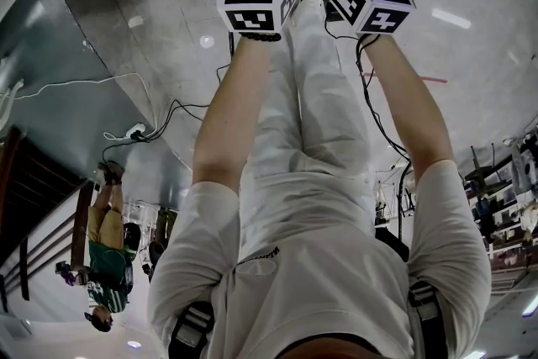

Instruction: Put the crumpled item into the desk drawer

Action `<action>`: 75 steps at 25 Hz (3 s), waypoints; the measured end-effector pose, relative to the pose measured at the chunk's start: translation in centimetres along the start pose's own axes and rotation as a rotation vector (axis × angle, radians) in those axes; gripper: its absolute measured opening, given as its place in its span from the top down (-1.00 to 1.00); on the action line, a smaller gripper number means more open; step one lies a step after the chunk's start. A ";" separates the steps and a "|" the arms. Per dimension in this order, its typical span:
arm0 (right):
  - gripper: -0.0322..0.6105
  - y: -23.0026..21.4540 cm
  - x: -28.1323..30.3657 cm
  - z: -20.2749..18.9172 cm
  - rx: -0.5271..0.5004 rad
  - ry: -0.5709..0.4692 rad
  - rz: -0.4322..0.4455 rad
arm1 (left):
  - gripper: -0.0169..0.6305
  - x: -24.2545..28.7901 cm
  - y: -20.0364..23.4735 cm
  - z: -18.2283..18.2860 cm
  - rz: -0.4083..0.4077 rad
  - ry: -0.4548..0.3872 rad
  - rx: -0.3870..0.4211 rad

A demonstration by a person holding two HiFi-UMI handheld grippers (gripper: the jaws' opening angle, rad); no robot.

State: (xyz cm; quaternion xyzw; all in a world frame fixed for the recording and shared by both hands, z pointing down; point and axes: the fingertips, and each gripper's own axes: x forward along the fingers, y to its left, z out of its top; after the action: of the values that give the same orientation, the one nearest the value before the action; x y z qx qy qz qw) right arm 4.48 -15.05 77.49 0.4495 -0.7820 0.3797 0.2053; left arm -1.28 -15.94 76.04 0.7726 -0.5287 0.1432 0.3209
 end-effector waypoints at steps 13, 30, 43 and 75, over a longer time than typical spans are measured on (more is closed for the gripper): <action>0.48 -0.1 0.0 -0.7 0.010 0.009 0.005 | 0.94 -0.1 -0.1 -0.4 -0.004 -0.001 0.001; 0.61 0.5 -0.9 0.0 0.021 -0.061 0.016 | 0.94 -0.3 0.1 -0.5 -0.013 -0.005 0.001; 0.90 0.2 -2.4 1.4 0.000 -0.126 -0.014 | 0.94 -1.1 -0.4 -0.3 -0.020 -0.006 0.011; 0.90 12.0 -28.6 20.1 -0.139 -0.368 0.018 | 0.94 -25.6 -11.3 23.5 -0.117 -0.328 0.133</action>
State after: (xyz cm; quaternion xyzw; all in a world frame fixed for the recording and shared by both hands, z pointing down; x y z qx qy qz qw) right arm 9.18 -11.32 41.04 0.4891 -0.8346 0.2382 0.0860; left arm -4.03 -9.92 40.15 0.8347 -0.5173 0.0310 0.1864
